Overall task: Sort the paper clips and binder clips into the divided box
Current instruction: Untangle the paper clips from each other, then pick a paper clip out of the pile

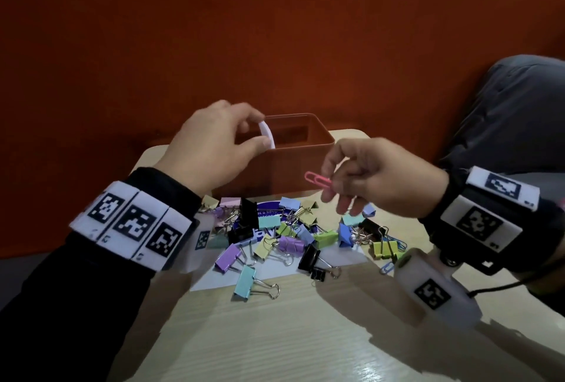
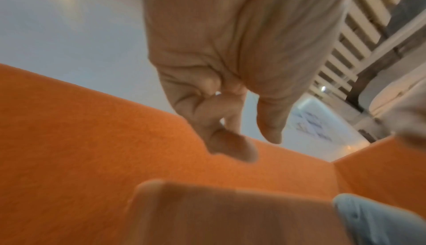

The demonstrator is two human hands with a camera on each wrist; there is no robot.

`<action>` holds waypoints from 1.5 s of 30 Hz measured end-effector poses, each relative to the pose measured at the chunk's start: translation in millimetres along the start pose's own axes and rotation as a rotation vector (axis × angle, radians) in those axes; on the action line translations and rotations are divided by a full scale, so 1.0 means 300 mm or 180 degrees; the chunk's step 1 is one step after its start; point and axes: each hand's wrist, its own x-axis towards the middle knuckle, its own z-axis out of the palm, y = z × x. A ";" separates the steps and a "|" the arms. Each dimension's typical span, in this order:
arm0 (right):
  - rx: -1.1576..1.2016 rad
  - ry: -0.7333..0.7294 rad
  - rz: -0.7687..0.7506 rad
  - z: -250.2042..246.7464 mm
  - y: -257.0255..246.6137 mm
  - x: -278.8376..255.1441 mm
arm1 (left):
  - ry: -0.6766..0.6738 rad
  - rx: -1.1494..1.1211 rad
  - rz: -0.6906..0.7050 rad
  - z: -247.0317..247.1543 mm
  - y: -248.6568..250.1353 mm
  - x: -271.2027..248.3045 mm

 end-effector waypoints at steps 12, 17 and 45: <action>0.0382 -0.0001 0.0177 -0.021 -0.009 -0.031 | -0.0328 -0.1850 0.0308 0.014 0.144 -0.063; -0.2819 -0.0446 0.0426 -0.075 0.066 -0.057 | 0.0271 -0.1443 -0.0087 0.007 0.033 -0.003; -0.2547 -0.0887 0.0770 -0.025 0.111 -0.069 | 0.0469 -0.0498 -0.0538 0.039 -0.048 0.019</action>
